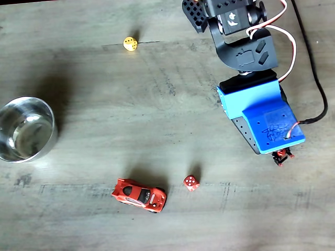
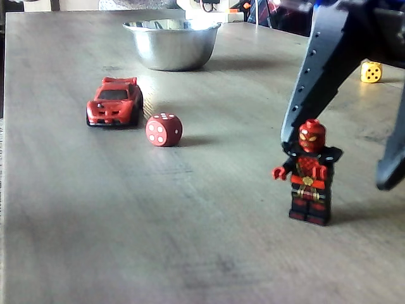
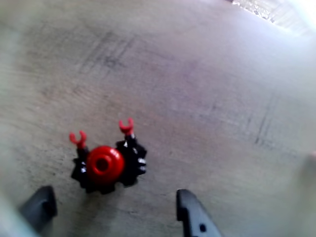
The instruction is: Pick up the lego figure and place in bowl
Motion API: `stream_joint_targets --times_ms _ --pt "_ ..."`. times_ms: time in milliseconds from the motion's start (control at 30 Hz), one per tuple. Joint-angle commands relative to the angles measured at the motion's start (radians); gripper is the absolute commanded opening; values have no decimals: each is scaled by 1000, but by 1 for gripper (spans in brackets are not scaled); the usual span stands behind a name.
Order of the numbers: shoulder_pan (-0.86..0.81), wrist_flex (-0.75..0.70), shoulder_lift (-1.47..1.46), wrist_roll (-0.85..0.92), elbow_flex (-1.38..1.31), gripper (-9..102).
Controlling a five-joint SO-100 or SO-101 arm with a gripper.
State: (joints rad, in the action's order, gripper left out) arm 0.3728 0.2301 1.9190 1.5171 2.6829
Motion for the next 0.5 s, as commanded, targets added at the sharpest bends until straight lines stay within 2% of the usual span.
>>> stream_joint_targets --times_ms 0,467 --pt "-8 18 -20 5 -49 29" --pt "-35 18 -167 5 -202 29"
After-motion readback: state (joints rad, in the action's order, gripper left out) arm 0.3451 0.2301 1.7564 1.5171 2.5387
